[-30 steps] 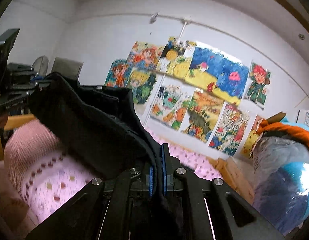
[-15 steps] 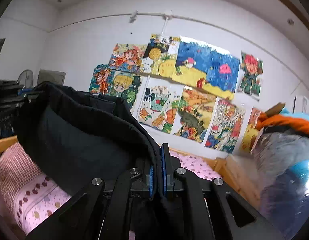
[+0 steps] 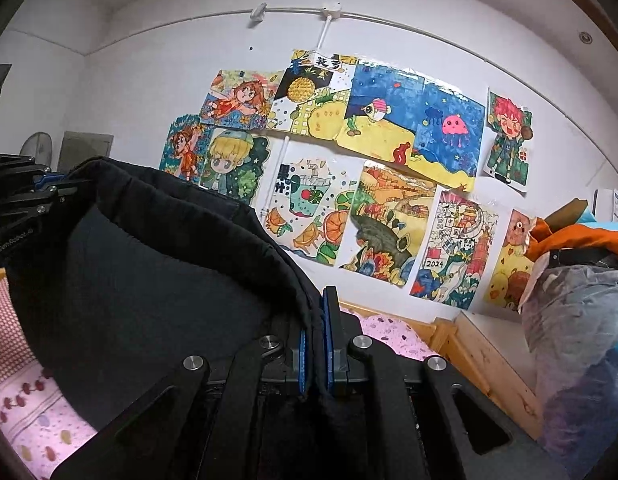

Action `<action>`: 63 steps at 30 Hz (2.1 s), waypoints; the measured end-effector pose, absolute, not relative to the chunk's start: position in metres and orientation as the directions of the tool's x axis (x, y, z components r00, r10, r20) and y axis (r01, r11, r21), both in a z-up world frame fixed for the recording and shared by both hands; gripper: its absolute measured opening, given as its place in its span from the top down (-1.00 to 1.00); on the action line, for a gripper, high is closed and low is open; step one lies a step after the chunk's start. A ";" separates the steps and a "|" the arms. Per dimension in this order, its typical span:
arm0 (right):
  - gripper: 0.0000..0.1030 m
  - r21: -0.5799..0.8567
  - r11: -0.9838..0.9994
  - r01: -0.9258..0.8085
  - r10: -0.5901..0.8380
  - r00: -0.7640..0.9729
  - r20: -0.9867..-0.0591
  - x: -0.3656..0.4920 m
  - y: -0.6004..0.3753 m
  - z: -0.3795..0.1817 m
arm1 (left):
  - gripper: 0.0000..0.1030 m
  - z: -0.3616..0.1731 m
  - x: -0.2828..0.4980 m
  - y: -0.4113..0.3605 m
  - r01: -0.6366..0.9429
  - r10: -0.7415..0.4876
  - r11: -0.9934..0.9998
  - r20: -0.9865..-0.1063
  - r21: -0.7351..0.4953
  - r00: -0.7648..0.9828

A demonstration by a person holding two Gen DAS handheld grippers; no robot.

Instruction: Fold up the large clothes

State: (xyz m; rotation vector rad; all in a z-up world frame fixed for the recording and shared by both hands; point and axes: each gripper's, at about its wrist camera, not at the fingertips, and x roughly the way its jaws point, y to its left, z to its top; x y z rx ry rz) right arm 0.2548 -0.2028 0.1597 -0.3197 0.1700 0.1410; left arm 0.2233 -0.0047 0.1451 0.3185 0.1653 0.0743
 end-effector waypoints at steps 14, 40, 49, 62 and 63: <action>0.87 -0.294 0.943 -0.154 0.094 0.973 -0.211 0.321 -0.194 0.120 | 0.87 0.116 0.289 0.002 -0.064 0.125 0.957 -0.204 0.284 0.971; 0.86 -0.312 0.933 -0.177 0.057 0.932 -0.357 0.413 -0.169 0.050 | 0.80 0.051 0.372 0.017 -0.081 0.185 0.955 -0.359 0.284 0.915; 0.84 -0.262 0.942 -0.208 0.080 0.901 -0.427 0.434 -0.169 0.031 | 0.66 0.043 0.381 0.031 -0.049 0.122 0.979 -0.383 0.197 0.916; -0.04 -0.208 0.955 -0.213 0.123 0.918 -0.377 0.419 -0.183 0.046 | -0.69 0.059 0.355 0.045 -0.022 0.042 0.997 -0.313 0.068 0.949; -0.05 -0.198 0.956 -0.218 0.130 0.916 -0.380 0.416 -0.185 0.048 | -0.70 0.059 0.353 0.047 -0.017 0.033 0.998 -0.327 0.054 0.944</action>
